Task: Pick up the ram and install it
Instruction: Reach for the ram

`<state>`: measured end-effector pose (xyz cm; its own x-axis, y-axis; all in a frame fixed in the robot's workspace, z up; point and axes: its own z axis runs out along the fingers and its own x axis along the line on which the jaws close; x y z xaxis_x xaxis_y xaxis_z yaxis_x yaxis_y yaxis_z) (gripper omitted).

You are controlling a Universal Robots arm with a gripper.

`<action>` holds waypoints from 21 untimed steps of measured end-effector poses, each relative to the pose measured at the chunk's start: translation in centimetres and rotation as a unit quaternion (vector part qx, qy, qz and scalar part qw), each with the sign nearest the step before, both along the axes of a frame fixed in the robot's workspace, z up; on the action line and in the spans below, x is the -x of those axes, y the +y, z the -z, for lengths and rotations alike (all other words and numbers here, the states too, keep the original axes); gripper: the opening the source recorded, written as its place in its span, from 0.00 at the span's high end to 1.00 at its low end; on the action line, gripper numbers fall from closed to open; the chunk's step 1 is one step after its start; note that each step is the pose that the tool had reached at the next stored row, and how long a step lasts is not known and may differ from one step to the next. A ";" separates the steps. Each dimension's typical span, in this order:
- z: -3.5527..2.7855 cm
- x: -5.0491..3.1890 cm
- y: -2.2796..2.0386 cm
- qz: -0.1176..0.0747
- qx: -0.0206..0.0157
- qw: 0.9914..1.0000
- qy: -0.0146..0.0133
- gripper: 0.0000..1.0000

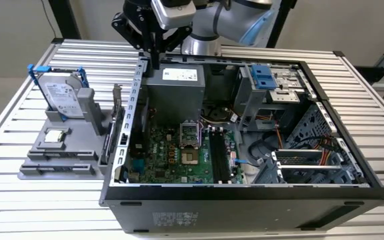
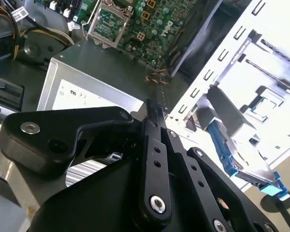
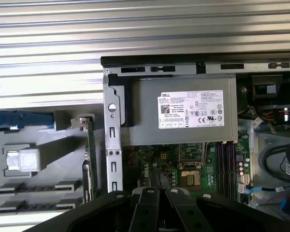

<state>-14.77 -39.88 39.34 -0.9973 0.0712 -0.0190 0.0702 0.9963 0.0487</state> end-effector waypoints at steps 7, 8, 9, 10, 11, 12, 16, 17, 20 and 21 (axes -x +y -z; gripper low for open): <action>0.00 0.95 0.00 0.000 0.000 1.000 0.000 1.00; 0.00 1.09 0.00 0.000 0.000 1.000 0.000 1.00; 0.00 1.22 0.00 0.000 0.000 1.000 0.000 1.00; 0.00 1.36 0.00 0.000 0.000 1.000 0.000 1.00; 0.00 1.51 0.00 0.000 0.000 1.000 0.000 1.00; 0.00 1.69 0.00 0.000 0.000 1.000 0.000 1.00; 0.01 2.44 0.00 0.000 0.000 1.000 0.000 1.00; 0.00 2.60 0.00 0.000 0.000 1.000 0.000 1.00; 0.00 3.10 0.00 0.000 0.000 1.000 0.000 1.00; 0.00 3.25 0.00 0.000 0.000 1.000 0.000 1.00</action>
<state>-18.02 -39.88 39.34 -0.9973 0.0711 -0.0190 0.0701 0.9963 0.0488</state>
